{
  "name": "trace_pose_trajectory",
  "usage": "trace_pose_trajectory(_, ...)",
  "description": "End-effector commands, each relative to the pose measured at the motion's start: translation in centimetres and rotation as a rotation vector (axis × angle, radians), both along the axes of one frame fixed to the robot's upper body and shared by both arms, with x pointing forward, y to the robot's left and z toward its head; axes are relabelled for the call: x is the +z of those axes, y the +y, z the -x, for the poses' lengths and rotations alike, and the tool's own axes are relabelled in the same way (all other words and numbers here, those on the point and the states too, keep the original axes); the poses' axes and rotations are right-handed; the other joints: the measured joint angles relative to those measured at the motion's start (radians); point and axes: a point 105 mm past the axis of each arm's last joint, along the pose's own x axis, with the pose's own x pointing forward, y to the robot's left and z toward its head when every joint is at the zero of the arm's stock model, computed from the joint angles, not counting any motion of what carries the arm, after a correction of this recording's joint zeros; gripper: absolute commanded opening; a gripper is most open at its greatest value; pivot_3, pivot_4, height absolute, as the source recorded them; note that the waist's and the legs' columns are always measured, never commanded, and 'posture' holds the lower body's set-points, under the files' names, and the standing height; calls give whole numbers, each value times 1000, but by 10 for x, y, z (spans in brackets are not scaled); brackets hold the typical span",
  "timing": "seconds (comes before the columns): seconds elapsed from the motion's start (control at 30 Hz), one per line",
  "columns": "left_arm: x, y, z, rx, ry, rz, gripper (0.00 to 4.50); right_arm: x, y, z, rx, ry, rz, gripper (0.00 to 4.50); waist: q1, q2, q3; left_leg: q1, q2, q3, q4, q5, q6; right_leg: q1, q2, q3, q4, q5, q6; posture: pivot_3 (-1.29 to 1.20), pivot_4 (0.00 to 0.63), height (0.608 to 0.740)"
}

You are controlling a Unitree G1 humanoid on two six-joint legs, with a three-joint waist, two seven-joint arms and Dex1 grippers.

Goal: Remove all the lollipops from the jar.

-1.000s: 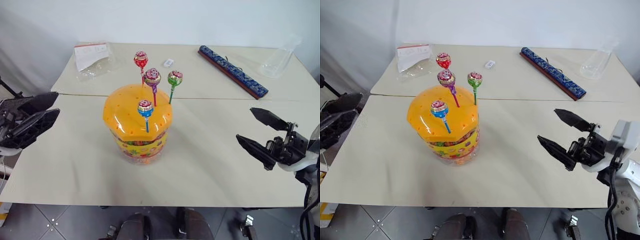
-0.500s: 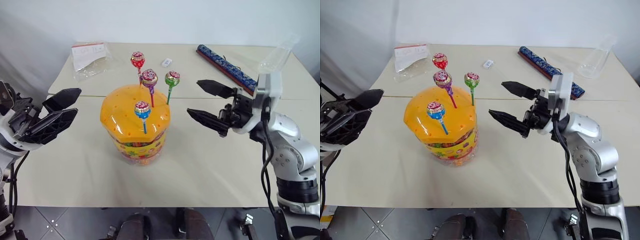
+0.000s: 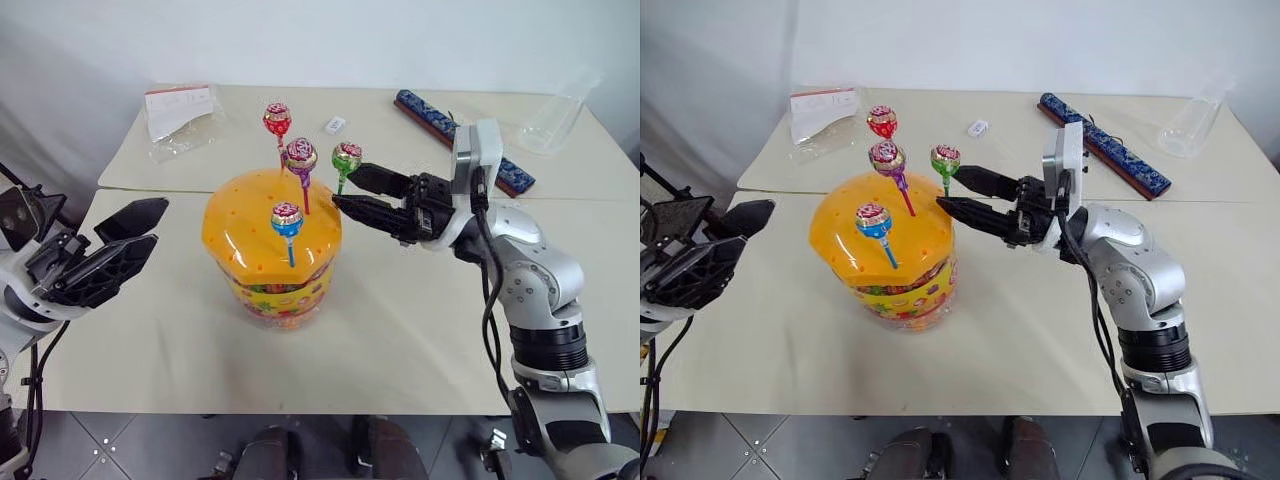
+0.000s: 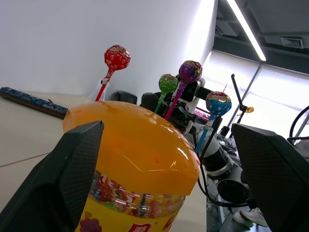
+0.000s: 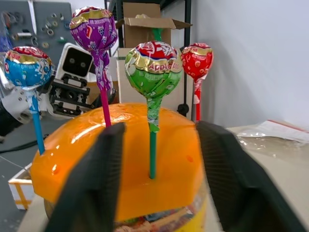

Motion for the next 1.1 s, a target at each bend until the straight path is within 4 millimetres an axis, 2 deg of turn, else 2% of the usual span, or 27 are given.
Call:
trace_pose_trajectory(0.03, 11, 1, 8, 10, -55, 21, 4500, 11, 1, 7, 37, -57, -24, 899, 0, 0, 0, 0, 0, 0, 0, 0, 0, 0, 0, 0, 0, 0, 0, 0, 150, 740)
trace_pose_trajectory(0.1, 13, 0, 9, 10, -54, 25, 4500, 15, 0, 10, 63, -61, -55, 247, -1, 0, 0, 0, 0, 0, 0, 0, 0, 0, 0, 0, 0, 0, 0, 0, 150, 740)
trace_pose_trajectory(0.13, 14, -1, 10, 10, -54, 26, 4500, 17, -1, 12, 78, -64, -75, 64, -1, 0, 0, 0, 0, 0, 0, 0, 0, 0, 0, 0, 0, 0, 0, 0, 150, 740)
trace_pose_trajectory(0.27, 18, -4, 10, 12, -58, 33, 4500, 36, -19, 13, 97, -51, -218, 64, 1, 0, 0, 0, 0, -1, 0, 0, 0, 0, 0, 0, 0, 0, 0, 0, 150, 740)
trace_pose_trajectory(0.4, 18, -15, 15, -28, -77, -60, 4500, 54, -67, 3, -35, 4, -276, 64, 5, 0, 0, 0, -1, -1, 0, 0, 0, 0, 0, 0, 0, 0, 0, 0, 150, 740)
trace_pose_trajectory(0.47, 20, -22, 19, -81, -82, -109, 4500, 49, -93, -3, -132, 64, -168, 64, 6, 0, 0, -2, -1, -3, 0, 0, 0, 0, -1, 0, -1, 0, 0, 0, 150, 740)
trace_pose_trajectory(0.5, 23, -25, 22, -103, -87, -123, 4500, 43, -109, -10, -225, 94, -95, 64, 7, 0, 0, -2, -1, -3, 0, 0, 1, 0, -1, 0, -1, 0, 0, 0, 150, 740)
trace_pose_trajectory(0.6, 25, -30, 27, -161, -100, -173, 4500, -4, -174, -28, -557, 199, 317, 64, 9, 1, 0, -4, -2, -2, 0, -1, 2, 0, -1, 0, -5, 0, 0, 0, 150, 740)
trace_pose_trajectory(0.67, 26, -30, 30, -182, -114, -174, 4500, -35, -211, -28, -684, 225, 579, 64, 5, 1, 0, -4, -2, 0, -1, -1, 2, 0, -1, 0, -8, 0, 1, 0, 150, 740)
trace_pose_trajectory(0.7, 20, -28, 28, -177, -108, -187, 4500, -62, -238, -23, -740, 254, 751, 64, 4, 1, 0, -4, -1, 1, -1, -1, 2, 0, 0, 0, -10, 0, 1, 0, 150, 740)
trace_pose_trajectory(0.77, 11, -24, 25, -152, -104, -212, 4500, -98, -267, -12, -755, 298, 927, 64, -2, 1, 0, -3, 0, 4, -1, -1, 2, 0, 1, -2, -10, 0, 1, 0, 150, 740)
trace_pose_trajectory(0.83, 9, -20, 21, -121, -121, -222, 4500, -119, -276, -6, -730, 332, 967, 64, -11, 2, 1, -1, 1, 8, -1, -1, 2, 0, 3, -2, -10, 0, 1, 0, 150, 740)
trace_pose_trajectory(0.87, 10, -18, 20, -104, -134, -215, 4500, -128, -276, -3, -706, 358, 968, 259, -17, 2, 1, 0, 1, 10, -1, -1, 2, 0, 3, 0, -9, 0, 1, 0, 150, 740)
trace_pose_trajectory(1.0, 8, -13, 20, -81, -139, -208, 4500, -130, -264, -8, -654, 338, 865, 1320, -28, 3, 2, 6, 2, 17, -1, 0, 1, 1, 3, 7, -7, 0, 1, 0, 150, 740)
trace_pose_trajectory(1.1, 9, -5, 21, -42, -151, -179, 4500, -112, -233, -9, -527, 235, 729, 2345, -23, 3, 2, 11, 2, 19, -3, 0, 1, 1, 2, 13, -7, -1, 1, 0, 150, 740)
